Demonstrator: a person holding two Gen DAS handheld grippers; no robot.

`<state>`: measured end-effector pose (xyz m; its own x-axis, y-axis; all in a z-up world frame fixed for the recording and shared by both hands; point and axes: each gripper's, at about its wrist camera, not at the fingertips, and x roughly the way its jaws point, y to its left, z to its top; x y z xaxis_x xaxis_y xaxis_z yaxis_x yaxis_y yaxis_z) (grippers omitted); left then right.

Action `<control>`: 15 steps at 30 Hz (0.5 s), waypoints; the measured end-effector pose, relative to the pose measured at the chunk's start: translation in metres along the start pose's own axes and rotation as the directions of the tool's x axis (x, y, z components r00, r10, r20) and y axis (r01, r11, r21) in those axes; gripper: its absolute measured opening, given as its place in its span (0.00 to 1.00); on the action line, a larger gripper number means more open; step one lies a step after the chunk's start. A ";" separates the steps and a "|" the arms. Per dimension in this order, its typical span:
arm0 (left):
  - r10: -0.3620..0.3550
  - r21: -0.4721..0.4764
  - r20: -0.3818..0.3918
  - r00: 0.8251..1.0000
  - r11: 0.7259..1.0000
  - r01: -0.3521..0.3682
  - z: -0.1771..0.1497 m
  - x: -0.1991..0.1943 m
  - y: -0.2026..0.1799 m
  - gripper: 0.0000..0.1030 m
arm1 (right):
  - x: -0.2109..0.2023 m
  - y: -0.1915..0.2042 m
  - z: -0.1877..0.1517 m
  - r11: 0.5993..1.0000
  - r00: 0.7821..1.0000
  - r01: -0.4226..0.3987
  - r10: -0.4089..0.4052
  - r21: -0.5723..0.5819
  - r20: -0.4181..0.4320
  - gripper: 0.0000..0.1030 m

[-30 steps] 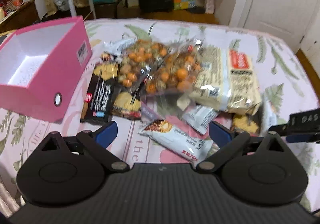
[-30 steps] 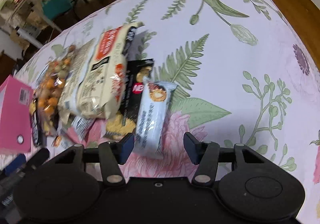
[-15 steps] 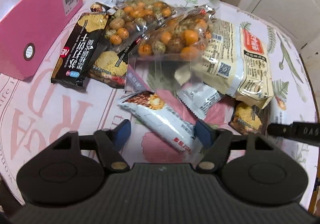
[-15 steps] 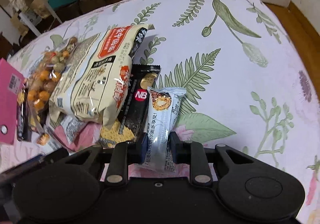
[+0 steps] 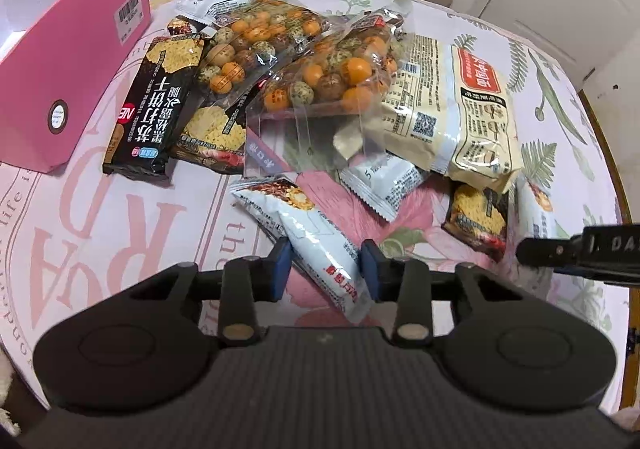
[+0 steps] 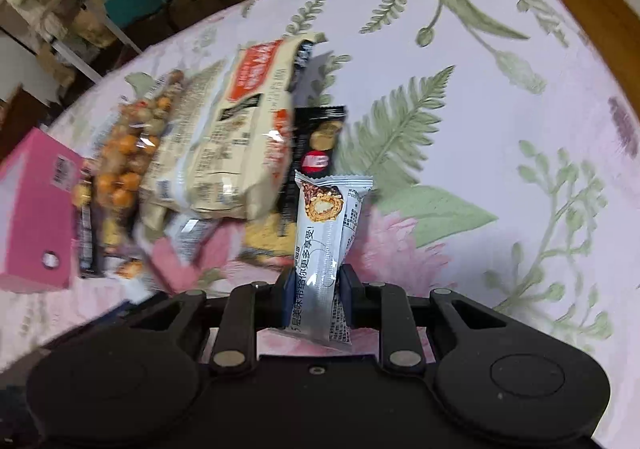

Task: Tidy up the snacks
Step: 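Carry both white snack bars over the pink box with both grippers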

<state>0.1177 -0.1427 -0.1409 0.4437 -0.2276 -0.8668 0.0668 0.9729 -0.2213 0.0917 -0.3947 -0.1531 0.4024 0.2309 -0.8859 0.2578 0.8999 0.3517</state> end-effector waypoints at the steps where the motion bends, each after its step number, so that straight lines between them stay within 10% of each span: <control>1: -0.002 0.001 0.000 1.000 1.000 0.002 -0.001 -0.002 0.001 0.34 | -0.001 0.002 -0.002 1.000 1.000 -0.013 0.013 -0.003 0.002 0.26; 15: 0.004 0.020 0.023 1.000 1.000 -0.004 -0.015 -0.038 0.019 0.32 | -0.019 0.056 -0.044 0.977 0.998 -0.026 0.037 -0.213 0.049 0.26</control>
<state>0.0888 -0.1162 -0.1183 0.4644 -0.2230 -0.8571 0.0824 0.9745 -0.2089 0.0596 -0.3321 -0.1298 0.4544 0.2455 -0.8563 0.0547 0.9518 0.3020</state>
